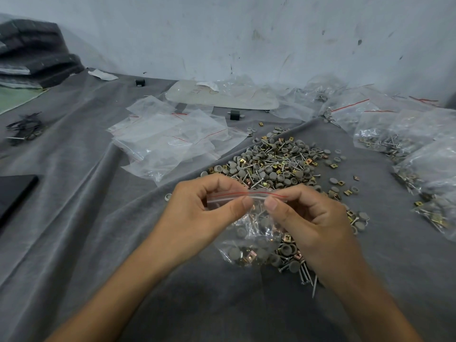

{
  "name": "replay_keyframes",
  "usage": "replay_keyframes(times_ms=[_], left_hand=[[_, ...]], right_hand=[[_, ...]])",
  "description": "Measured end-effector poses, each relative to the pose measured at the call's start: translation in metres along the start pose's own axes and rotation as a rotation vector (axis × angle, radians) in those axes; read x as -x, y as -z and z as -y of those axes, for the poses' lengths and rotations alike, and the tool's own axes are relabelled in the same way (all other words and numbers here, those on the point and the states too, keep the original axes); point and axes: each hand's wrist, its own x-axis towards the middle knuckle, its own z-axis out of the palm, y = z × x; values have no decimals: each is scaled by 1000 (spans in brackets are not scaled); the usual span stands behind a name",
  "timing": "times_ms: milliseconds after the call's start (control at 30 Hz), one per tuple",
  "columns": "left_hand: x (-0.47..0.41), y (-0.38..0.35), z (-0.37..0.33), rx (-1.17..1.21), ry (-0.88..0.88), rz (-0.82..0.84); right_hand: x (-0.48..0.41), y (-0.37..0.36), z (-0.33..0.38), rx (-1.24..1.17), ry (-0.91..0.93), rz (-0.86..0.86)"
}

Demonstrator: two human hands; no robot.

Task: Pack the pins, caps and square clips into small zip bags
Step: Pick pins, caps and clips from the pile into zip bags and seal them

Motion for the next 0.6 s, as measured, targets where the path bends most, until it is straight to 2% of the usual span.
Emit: replay_keyframes(times_ms=[267, 433, 600], left_hand=[[0, -3, -4, -33, -24, -30], [1, -2, -3, -37, -45, -42], [-1, 0, -8, -40, -64, -156]], right_hand=[[0, 1, 1, 21, 36, 9], [0, 1, 0, 15, -6, 27], [-1, 9, -8, 145, -101, 286]])
